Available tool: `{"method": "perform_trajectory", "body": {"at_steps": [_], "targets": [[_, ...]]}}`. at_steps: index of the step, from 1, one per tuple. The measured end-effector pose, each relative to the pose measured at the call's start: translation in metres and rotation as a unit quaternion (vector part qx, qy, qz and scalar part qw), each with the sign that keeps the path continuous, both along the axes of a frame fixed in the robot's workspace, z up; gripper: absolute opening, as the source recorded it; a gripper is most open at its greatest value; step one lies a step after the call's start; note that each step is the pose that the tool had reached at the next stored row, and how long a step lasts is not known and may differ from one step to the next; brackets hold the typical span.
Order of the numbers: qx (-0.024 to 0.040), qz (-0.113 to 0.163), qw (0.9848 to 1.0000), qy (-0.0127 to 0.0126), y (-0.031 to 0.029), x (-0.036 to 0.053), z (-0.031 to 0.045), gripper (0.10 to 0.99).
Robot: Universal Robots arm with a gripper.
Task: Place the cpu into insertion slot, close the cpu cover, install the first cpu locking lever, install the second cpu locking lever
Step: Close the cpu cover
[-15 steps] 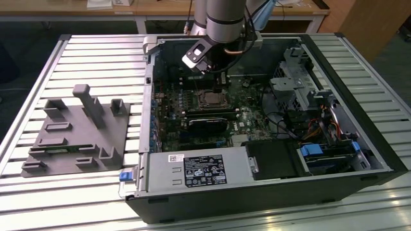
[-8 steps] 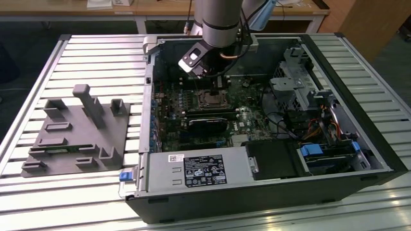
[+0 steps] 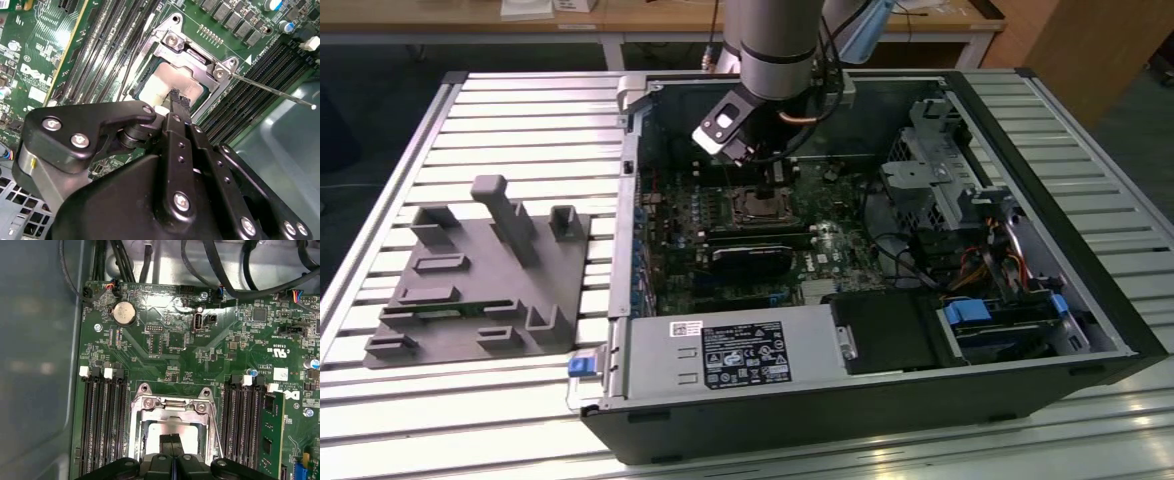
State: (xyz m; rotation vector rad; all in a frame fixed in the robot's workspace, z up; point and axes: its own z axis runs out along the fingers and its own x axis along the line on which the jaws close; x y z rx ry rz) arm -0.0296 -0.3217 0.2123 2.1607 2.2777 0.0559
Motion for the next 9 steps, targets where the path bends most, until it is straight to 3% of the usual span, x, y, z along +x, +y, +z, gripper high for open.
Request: {"method": "perform_trajectory", "body": {"at_steps": [4, 9], "targets": [[-0.0003, 0.006, 1.0000, 0.0000, 0.0000, 0.0000, 0.0000, 0.106], [-0.0013, 0.048, 0.9988, -0.0001, 0.0000, 0.0000, -0.0001, 0.106]]}}
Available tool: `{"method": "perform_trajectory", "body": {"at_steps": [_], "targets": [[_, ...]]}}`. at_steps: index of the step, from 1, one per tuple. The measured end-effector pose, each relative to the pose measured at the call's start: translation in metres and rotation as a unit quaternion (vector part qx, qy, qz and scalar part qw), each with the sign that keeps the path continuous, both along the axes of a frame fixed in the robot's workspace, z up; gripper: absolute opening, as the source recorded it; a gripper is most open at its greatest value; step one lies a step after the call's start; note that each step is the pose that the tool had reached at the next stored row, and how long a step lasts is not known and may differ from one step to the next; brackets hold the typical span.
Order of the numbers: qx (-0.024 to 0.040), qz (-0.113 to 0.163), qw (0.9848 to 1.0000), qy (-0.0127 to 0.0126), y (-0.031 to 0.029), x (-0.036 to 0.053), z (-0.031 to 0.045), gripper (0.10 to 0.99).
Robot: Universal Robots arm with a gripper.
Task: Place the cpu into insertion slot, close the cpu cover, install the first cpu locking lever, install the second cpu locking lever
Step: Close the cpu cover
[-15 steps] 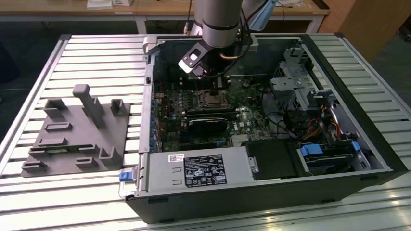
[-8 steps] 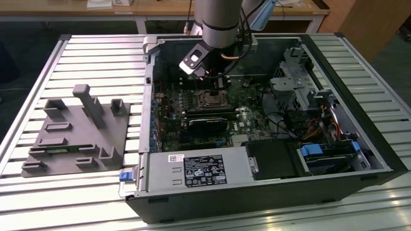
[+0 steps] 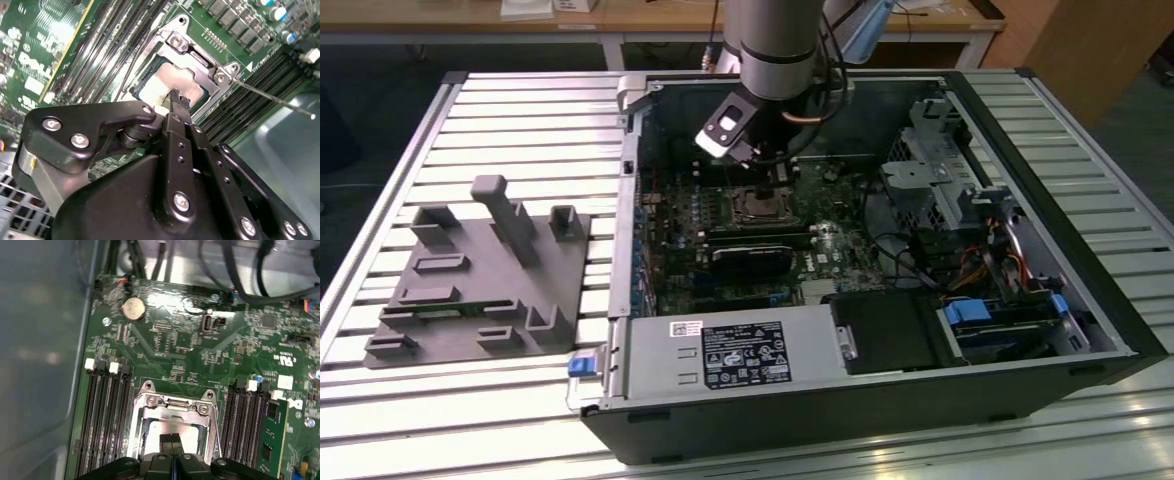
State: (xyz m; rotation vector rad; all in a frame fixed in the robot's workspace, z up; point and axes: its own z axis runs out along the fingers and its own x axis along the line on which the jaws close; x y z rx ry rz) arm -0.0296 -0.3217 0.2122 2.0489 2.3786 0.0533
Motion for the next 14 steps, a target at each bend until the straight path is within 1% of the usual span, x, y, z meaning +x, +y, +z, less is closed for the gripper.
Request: {"method": "perform_trajectory", "body": {"at_steps": [3, 7, 10, 14], "targets": [[-0.0004, 0.027, 0.9996, 0.0000, 0.0000, 0.0000, 0.0000, 0.106], [-0.0008, 0.063, 0.9980, 0.0000, 0.0000, 0.0000, -0.0001, 0.106], [-0.0013, 0.090, 0.9959, 0.0001, 0.0000, 0.0000, 0.0000, 0.106], [-0.0017, 0.127, 0.9920, 0.0000, 0.0000, 0.0000, -0.0001, 0.106]]}}
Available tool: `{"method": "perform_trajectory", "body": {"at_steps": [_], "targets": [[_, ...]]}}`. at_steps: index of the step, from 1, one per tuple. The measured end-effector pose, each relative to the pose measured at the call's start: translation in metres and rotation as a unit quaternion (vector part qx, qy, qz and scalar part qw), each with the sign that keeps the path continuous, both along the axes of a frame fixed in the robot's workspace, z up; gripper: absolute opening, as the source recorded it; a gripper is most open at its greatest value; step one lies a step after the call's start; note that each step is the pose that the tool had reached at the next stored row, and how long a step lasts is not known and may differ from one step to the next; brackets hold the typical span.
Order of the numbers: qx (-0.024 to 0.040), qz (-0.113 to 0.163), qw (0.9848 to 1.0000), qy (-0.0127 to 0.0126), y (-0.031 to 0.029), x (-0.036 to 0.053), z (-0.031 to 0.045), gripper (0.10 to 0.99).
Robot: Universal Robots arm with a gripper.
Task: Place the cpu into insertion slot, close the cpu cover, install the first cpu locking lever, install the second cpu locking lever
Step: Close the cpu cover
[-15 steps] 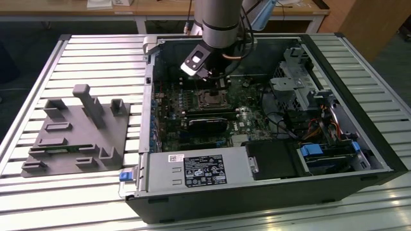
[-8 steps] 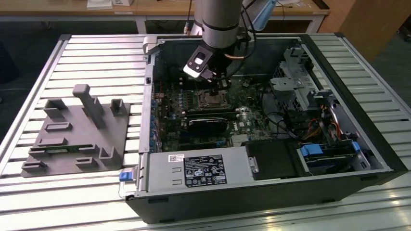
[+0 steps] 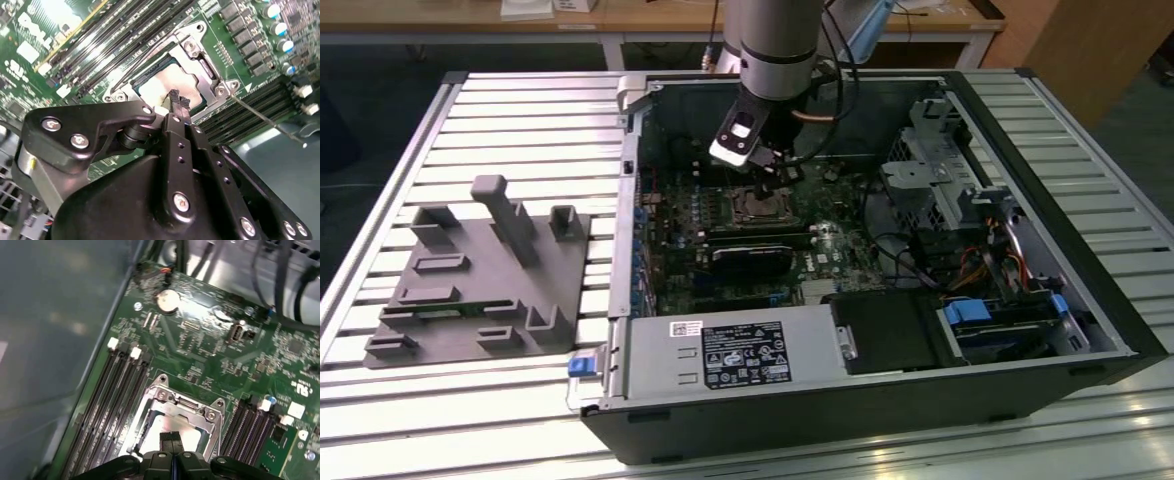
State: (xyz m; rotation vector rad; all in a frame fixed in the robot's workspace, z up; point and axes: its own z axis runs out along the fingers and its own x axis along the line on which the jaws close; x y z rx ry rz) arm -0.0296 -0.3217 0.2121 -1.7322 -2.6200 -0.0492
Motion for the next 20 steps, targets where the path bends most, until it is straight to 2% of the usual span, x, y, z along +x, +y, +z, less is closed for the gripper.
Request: {"method": "perform_trajectory", "body": {"at_steps": [5, 10, 15, 20], "targets": [[-0.0002, 0.046, 0.9990, 0.0000, 0.0000, 0.0000, -0.0001, 0.106], [-0.0003, 0.090, 0.9959, 0.0000, 0.0000, 0.0000, -0.0002, 0.106], [-0.0004, 0.134, 0.9910, 0.0000, 0.0000, 0.0000, -0.0003, 0.106], [-0.0004, 0.177, 0.9841, 0.0000, 0.0000, 0.0000, -0.0003, 0.106]]}}
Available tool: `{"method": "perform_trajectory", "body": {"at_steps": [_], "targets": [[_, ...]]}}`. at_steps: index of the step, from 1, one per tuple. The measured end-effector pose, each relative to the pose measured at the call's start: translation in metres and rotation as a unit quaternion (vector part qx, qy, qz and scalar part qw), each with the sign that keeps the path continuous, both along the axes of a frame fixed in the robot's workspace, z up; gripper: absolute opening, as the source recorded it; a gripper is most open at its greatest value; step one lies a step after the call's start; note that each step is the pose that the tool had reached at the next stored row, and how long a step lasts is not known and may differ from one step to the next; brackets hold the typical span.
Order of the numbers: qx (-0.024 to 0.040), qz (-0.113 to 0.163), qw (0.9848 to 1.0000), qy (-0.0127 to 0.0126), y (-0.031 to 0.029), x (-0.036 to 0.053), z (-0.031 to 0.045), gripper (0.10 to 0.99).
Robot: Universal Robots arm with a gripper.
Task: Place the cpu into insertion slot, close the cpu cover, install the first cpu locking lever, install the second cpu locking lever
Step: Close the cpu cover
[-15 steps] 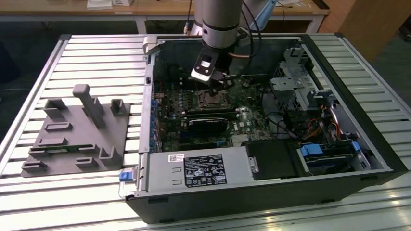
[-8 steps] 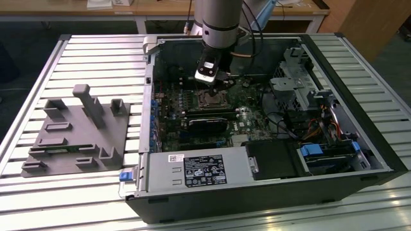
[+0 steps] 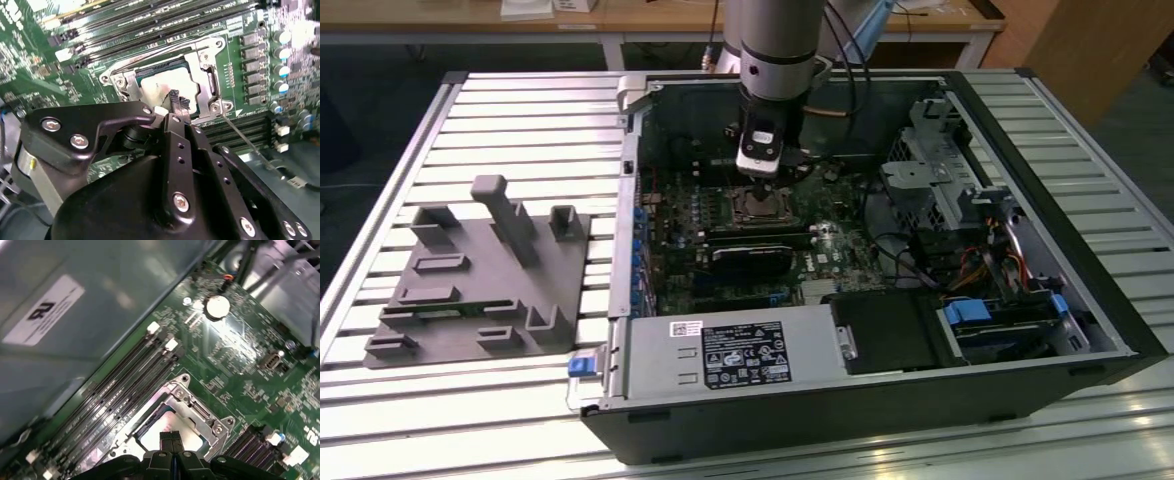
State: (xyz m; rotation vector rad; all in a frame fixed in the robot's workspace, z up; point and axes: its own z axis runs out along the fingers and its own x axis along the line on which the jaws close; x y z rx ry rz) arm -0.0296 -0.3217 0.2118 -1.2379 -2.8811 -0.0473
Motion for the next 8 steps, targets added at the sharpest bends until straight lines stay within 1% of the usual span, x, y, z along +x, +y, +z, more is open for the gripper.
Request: {"method": "perform_trajectory", "body": {"at_steps": [2, 4, 8], "targets": [[0.0000, 0.018, 0.9998, 0.0000, 0.0000, 0.0000, 0.0000, 0.106], [0.0000, 0.035, 0.9994, 0.0000, 0.0000, 0.0000, 0.0000, 0.106], [0.0000, 0.070, 0.9975, 0.0000, 0.0000, 0.0000, -0.0001, 0.106]]}}
